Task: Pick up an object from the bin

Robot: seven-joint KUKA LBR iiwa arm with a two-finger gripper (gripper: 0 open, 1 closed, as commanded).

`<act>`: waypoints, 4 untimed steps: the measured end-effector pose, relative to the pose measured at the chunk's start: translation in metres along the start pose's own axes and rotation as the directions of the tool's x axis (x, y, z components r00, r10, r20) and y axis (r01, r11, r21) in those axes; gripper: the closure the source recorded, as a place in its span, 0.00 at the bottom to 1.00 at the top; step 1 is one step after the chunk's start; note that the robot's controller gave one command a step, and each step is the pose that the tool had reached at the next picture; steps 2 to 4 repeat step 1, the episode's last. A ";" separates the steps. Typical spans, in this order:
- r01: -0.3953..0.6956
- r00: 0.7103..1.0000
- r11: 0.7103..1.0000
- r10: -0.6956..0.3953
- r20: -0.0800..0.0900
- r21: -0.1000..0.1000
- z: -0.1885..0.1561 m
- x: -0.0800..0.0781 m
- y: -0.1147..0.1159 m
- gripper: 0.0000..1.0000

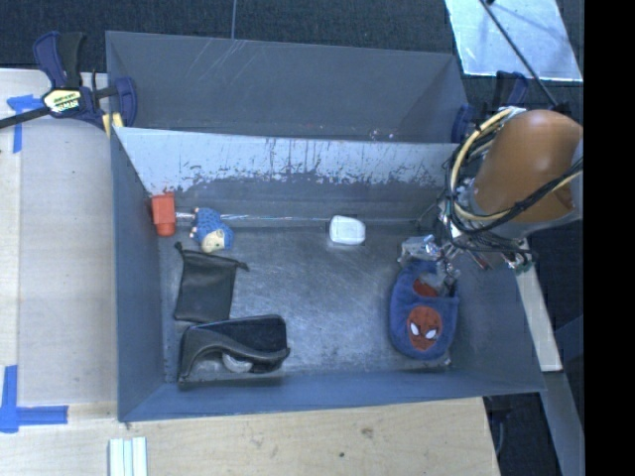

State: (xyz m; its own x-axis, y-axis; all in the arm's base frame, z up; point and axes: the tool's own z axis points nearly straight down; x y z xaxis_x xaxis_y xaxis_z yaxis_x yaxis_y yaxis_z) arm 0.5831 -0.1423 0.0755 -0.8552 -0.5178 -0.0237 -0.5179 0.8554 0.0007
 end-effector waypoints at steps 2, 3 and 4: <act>0.013 1.000 1.000 -0.013 -0.015 0.008 -0.136 0.008 0.017 1.00; 0.013 1.000 1.000 -0.013 -0.015 0.008 -0.136 0.008 0.017 1.00; 0.013 1.000 1.000 -0.013 -0.015 0.008 -0.136 0.008 0.017 1.00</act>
Offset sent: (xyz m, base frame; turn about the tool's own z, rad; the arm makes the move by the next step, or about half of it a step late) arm -0.0207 0.0081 0.1304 -0.0155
